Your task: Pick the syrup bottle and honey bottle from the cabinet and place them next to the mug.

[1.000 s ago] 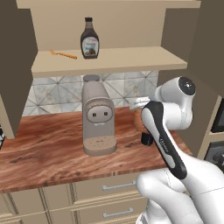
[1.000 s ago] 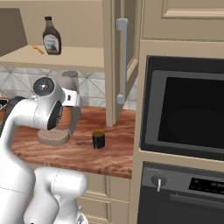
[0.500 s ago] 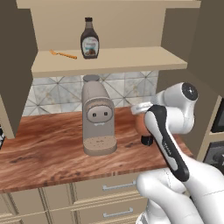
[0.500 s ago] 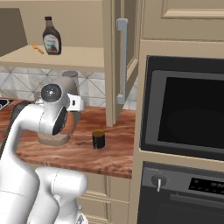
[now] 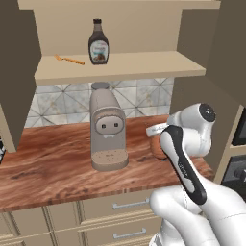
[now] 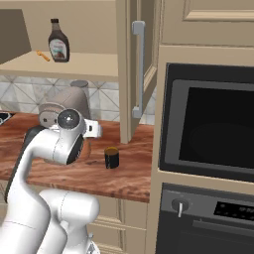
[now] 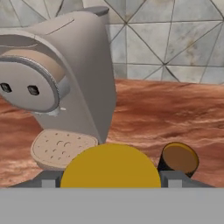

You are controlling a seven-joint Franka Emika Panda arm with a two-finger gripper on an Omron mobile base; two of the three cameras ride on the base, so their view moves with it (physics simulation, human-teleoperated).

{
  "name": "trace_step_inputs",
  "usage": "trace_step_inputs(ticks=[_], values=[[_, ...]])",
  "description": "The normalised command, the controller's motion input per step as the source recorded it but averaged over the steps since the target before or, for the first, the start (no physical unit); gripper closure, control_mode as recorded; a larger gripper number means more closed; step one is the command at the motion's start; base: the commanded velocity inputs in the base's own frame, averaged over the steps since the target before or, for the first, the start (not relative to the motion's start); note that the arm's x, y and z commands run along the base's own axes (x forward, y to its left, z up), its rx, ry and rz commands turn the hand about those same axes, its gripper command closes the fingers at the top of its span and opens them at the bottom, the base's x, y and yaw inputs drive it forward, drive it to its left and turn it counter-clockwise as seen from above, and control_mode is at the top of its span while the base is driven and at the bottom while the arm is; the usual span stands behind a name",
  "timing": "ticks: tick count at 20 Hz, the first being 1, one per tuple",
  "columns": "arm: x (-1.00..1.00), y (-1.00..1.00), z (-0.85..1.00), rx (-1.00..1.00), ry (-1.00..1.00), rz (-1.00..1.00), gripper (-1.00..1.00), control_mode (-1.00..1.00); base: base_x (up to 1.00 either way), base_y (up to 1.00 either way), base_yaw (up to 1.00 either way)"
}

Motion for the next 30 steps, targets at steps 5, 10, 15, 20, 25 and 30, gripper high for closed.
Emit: trace_step_inputs(ticks=[5,10,15,20,25,30], values=[[0.08,-0.07,-0.43,0.00,0.00,0.00,1.00,-1.00,0.00,0.00,0.00],[0.10,-0.10,-0.42,0.00,0.00,0.00,1.00,-1.00,0.00,0.00,0.00],[0.10,0.00,-0.29,0.00,0.00,0.02,1.00,-1.00,0.00,0.00,0.00],[0.21,0.00,-0.16,0.00,0.00,0.06,1.00,-1.00,0.00,0.00,0.00],[0.17,0.00,-0.14,0.00,0.00,0.10,1.00,-1.00,0.00,0.00,0.00],[0.01,0.00,-0.16,0.00,0.00,0.14,1.00,-1.00,0.00,0.00,0.00]])
